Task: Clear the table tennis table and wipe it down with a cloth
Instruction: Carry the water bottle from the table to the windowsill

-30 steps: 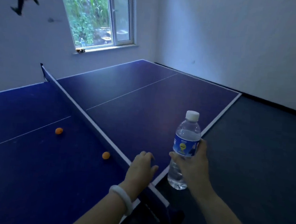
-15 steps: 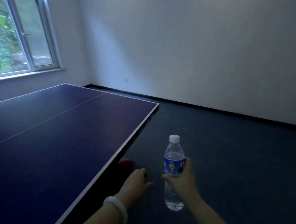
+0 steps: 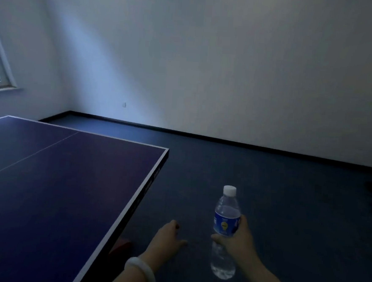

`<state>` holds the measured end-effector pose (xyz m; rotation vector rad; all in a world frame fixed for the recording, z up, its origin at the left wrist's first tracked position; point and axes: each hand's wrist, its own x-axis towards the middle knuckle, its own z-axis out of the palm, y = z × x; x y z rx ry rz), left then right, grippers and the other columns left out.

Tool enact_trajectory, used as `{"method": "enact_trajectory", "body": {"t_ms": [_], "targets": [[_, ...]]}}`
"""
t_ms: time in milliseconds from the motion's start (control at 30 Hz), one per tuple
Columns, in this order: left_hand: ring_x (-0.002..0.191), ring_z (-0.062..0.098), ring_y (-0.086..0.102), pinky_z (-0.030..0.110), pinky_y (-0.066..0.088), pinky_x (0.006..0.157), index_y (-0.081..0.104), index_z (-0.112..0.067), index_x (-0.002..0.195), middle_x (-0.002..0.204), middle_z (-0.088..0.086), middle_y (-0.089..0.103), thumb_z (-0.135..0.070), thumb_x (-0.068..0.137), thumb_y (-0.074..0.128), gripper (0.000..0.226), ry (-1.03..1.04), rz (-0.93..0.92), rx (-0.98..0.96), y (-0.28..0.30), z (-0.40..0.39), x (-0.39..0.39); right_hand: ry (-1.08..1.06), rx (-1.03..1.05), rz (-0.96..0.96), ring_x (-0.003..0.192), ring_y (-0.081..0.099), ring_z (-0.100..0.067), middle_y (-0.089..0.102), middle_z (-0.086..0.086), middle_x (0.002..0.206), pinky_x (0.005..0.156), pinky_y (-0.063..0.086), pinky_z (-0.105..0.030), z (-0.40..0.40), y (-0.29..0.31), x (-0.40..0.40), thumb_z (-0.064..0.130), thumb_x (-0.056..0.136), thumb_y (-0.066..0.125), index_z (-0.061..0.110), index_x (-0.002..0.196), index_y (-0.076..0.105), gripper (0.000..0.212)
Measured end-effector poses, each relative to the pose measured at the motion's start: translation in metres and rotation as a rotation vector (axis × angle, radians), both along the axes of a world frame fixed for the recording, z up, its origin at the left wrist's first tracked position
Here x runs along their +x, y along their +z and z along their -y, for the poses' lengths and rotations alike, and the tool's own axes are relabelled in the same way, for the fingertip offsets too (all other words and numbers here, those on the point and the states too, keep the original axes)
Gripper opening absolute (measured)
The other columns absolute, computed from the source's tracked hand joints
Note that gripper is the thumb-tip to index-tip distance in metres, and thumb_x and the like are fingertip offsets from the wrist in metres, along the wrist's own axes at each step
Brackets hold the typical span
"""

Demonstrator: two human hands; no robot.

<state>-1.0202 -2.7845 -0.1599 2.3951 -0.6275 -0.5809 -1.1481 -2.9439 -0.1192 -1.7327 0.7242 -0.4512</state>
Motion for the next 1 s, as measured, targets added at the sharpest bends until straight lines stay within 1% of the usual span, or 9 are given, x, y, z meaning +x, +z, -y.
{"method": "enact_trajectory", "body": {"t_ms": [67, 133, 300, 433, 567, 633, 700, 833, 1000], "targets": [[0.112, 0.016, 0.054, 0.022, 0.042, 0.089, 0.046, -0.012, 0.128, 0.127, 0.004, 0.053, -0.034, 0.088, 0.069, 0.051, -0.011, -0.005, 0.003, 0.002, 0.027, 0.038, -0.020, 0.015, 0.015, 0.086, 0.058, -0.004, 0.060, 0.007, 0.100, 0.064, 0.044, -0.018, 0.029, 0.002, 0.035, -0.001, 0.062, 0.087, 0.021, 0.114, 0.045, 0.071], [0.114, 0.016, 0.054, 0.021, 0.043, 0.088, 0.046, -0.013, 0.129, 0.128, 0.004, 0.052, -0.033, 0.088, 0.069, 0.051, -0.016, -0.017, -0.001, 0.004, 0.056, 0.070, -0.032, 0.036, 0.014, 0.087, 0.058, -0.003, 0.060, 0.008, 0.100, 0.065, 0.044, -0.018, 0.056, 0.001, 0.067, -0.001, 0.063, 0.087, 0.024, 0.114, 0.044, 0.071], [0.110, 0.014, 0.054, 0.023, 0.045, 0.091, 0.045, -0.015, 0.131, 0.127, 0.002, 0.052, -0.035, 0.087, 0.069, 0.053, -0.040, -0.011, -0.004, -0.003, 0.144, 0.148, -0.028, 0.044, -0.011, 0.091, 0.060, -0.011, 0.060, 0.008, 0.101, 0.075, 0.049, -0.025, 0.141, -0.005, 0.149, 0.000, 0.063, 0.088, 0.024, 0.111, 0.044, 0.069], [0.109, 0.014, 0.054, 0.022, 0.044, 0.090, 0.045, -0.015, 0.131, 0.128, 0.002, 0.052, -0.036, 0.087, 0.069, 0.055, -0.007, -0.003, 0.002, -0.007, 0.218, 0.217, 0.064, 0.046, -0.030, 0.084, 0.059, 0.000, 0.061, 0.011, 0.096, 0.063, 0.044, -0.014, 0.221, -0.014, 0.227, 0.002, 0.062, 0.088, 0.029, 0.102, 0.045, 0.065], [0.109, 0.014, 0.053, 0.021, 0.043, 0.089, 0.045, -0.014, 0.130, 0.127, 0.002, 0.051, -0.035, 0.087, 0.069, 0.054, 0.083, -0.012, 0.006, -0.001, 0.275, 0.289, 0.183, 0.055, -0.071, 0.088, 0.061, -0.004, 0.062, 0.008, 0.101, 0.067, 0.046, -0.017, 0.299, -0.014, 0.313, 0.004, 0.062, 0.089, 0.025, 0.110, 0.047, 0.067], [0.104, 0.011, 0.052, 0.019, 0.042, 0.085, 0.046, -0.014, 0.128, 0.126, 0.002, 0.052, -0.035, 0.087, 0.069, 0.051, 0.136, -0.003, -0.016, 0.003, 0.296, 0.324, 0.235, 0.037, -0.073, 0.088, 0.059, -0.001, 0.061, 0.009, 0.102, 0.067, 0.045, -0.015, 0.329, -0.012, 0.358, 0.004, 0.062, 0.089, 0.025, 0.111, 0.046, 0.069], [0.103, 0.009, 0.051, 0.017, 0.040, 0.083, 0.047, -0.014, 0.127, 0.126, 0.001, 0.051, -0.035, 0.087, 0.069, 0.051, 0.190, -0.019, -0.028, 0.003, 0.313, 0.358, 0.277, 0.039, -0.079, 0.087, 0.058, 0.001, 0.060, 0.011, 0.101, 0.066, 0.045, -0.015, 0.352, -0.012, 0.405, 0.004, 0.062, 0.088, 0.027, 0.109, 0.045, 0.068], [0.110, 0.014, 0.053, 0.020, 0.042, 0.087, 0.046, -0.014, 0.128, 0.128, 0.002, 0.051, -0.036, 0.086, 0.070, 0.053, 0.276, -0.036, 0.003, -0.004, 0.341, 0.428, 0.332, 0.037, -0.081, 0.083, 0.057, 0.004, 0.058, 0.017, 0.097, 0.063, 0.043, -0.012, 0.378, -0.020, 0.492, 0.005, 0.062, 0.089, 0.032, 0.106, 0.045, 0.067], [0.109, 0.015, 0.054, 0.021, 0.043, 0.087, 0.047, -0.014, 0.128, 0.129, 0.004, 0.051, -0.034, 0.085, 0.071, 0.054, 0.323, -0.007, -0.013, -0.008, 0.383, 0.551, 0.383, 0.019, -0.079, 0.081, 0.057, 0.004, 0.059, 0.016, 0.095, 0.059, 0.041, -0.010, 0.407, -0.028, 0.623, 0.005, 0.062, 0.089, 0.032, 0.103, 0.045, 0.066]]}}
